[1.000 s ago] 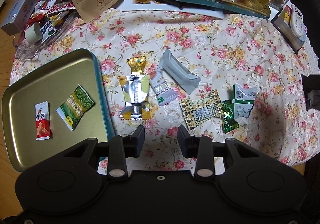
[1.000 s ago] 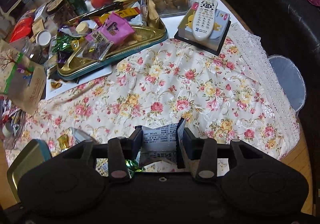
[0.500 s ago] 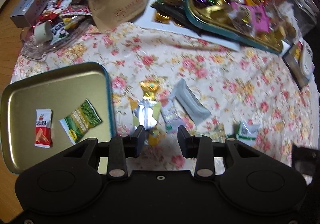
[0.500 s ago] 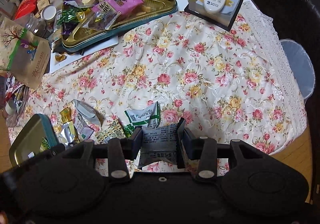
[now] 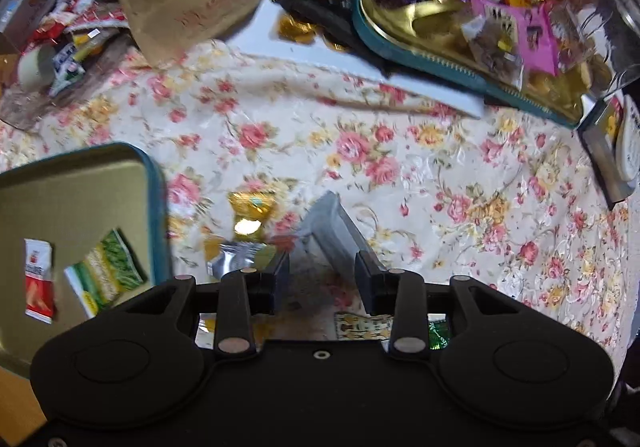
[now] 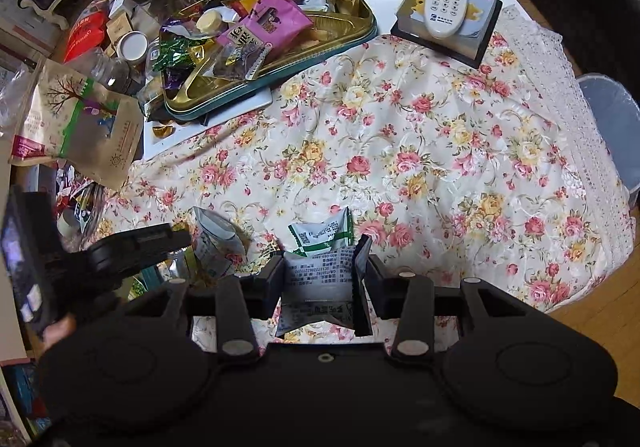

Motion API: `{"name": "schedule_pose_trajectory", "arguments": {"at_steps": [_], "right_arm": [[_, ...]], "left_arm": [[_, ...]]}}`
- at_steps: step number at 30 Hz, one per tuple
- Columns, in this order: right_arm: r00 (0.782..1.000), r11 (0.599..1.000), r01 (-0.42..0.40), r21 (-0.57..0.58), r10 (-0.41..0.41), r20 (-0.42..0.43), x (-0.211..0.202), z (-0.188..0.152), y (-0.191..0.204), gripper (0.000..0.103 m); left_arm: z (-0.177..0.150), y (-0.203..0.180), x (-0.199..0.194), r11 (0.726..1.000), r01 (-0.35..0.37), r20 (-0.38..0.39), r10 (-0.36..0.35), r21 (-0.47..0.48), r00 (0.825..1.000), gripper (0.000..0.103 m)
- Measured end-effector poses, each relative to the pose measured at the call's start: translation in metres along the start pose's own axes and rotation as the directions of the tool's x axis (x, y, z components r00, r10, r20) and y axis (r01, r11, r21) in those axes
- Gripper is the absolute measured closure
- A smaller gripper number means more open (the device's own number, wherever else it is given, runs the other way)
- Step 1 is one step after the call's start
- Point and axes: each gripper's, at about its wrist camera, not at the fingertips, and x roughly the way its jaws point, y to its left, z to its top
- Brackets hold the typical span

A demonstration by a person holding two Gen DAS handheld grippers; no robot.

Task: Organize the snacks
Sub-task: 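Lift the white packet with the right tool while the left tool grasps the grey wrapper, then carry the grey wrapper onto the tray and open the left tool while the right tool holds the white packet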

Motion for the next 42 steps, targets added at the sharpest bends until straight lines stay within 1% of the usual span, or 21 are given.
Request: {"name": "schedule_pose_trajectory", "arguments": {"at_steps": [3, 5, 7, 10, 13, 16, 18, 22, 23, 24, 27, 28, 29, 30, 32, 35, 39, 42], "right_arm": [[1.0, 1.0, -0.007, 0.017, 0.007, -0.005, -0.001, 0.002, -0.002, 0.058], [1.0, 1.0, -0.016, 0.022, 0.016, -0.002, -0.003, 0.002, -0.003, 0.058], [1.0, 0.999, -0.026, 0.023, 0.026, 0.001, -0.005, 0.003, -0.003, 0.058], [1.0, 0.999, -0.031, 0.027, 0.031, 0.002, -0.006, 0.004, -0.003, 0.058], [0.999, 0.999, -0.032, 0.03, 0.032, -0.001, -0.006, 0.005, -0.003, 0.058], [1.0, 0.999, -0.026, 0.036, 0.026, -0.002, -0.005, 0.005, -0.005, 0.058], [1.0, 0.999, -0.027, 0.038, 0.027, -0.004, -0.005, 0.005, -0.005, 0.058], [1.0, 0.999, -0.03, 0.034, 0.03, -0.004, -0.006, 0.005, -0.004, 0.058], [1.0, 0.999, -0.03, 0.032, 0.03, -0.002, -0.006, 0.004, -0.004, 0.058], [1.0, 0.999, -0.031, 0.028, 0.031, -0.001, -0.006, 0.004, -0.003, 0.058], [1.0, 0.999, -0.028, 0.017, 0.028, -0.002, -0.004, 0.004, 0.0, 0.058], [1.0, 1.0, -0.025, 0.012, 0.025, -0.003, -0.003, 0.004, 0.001, 0.058], [1.0, 1.0, -0.021, 0.009, 0.021, -0.004, -0.002, 0.004, 0.002, 0.058], [1.0, 1.0, -0.017, 0.006, 0.017, -0.004, -0.001, 0.004, 0.003, 0.058], [1.0, 1.0, -0.009, 0.003, 0.009, -0.007, 0.001, 0.005, 0.003, 0.058], [1.0, 1.0, 0.003, 0.007, -0.003, -0.009, 0.004, 0.007, 0.003, 0.058], [1.0, 1.0, 0.011, 0.013, -0.011, -0.014, 0.008, 0.009, 0.005, 0.058], [1.0, 1.0, 0.019, -0.006, -0.019, -0.014, 0.01, 0.007, 0.013, 0.058]], "left_arm": [[-0.001, -0.011, 0.019, 1.0, -0.026, -0.033, 0.026, 0.012, 0.999, 0.057], [-0.001, -0.016, 0.025, 1.0, -0.014, -0.025, 0.014, 0.003, 1.0, 0.056], [0.002, -0.022, 0.028, 1.0, -0.011, -0.022, 0.011, -0.008, 1.0, 0.058], [0.008, -0.036, 0.033, 1.0, 0.001, -0.022, -0.001, 0.014, 1.0, 0.058], [0.011, -0.047, 0.036, 0.999, -0.017, -0.019, 0.017, 0.042, 1.0, 0.058], [0.01, -0.049, 0.037, 0.998, -0.03, -0.009, 0.031, 0.056, 0.999, 0.058], [0.008, -0.045, 0.04, 0.999, -0.037, -0.01, 0.037, 0.034, 0.999, 0.058], [0.003, -0.028, 0.052, 0.998, -0.023, -0.045, 0.02, -0.053, 0.999, 0.058], [0.001, -0.025, 0.053, 0.998, -0.02, -0.041, 0.018, -0.059, 0.999, 0.061], [0.001, -0.025, 0.051, 0.998, -0.022, -0.024, 0.02, -0.058, 1.0, 0.061], [0.005, -0.028, 0.054, 0.998, -0.041, -0.039, 0.039, -0.054, 0.998, 0.061], [0.007, -0.03, 0.055, 0.997, -0.047, -0.036, 0.045, -0.056, 0.998, 0.063], [0.008, -0.032, 0.054, 0.998, -0.044, -0.029, 0.043, -0.051, 0.999, 0.077], [0.01, -0.035, 0.054, 0.998, -0.043, -0.03, 0.042, -0.038, 0.999, 0.076], [0.012, -0.039, 0.051, 0.999, -0.043, -0.03, 0.043, -0.028, 0.999, 0.077], [0.011, -0.04, 0.033, 0.999, -0.05, -0.005, 0.05, 0.0, 0.999, 0.077], [0.008, -0.026, -0.003, 0.998, -0.044, 0.02, 0.044, 0.033, 0.999, 0.077], [0.006, -0.011, -0.03, 0.996, -0.056, 0.024, 0.055, 0.063, 0.998, 0.077]]}}
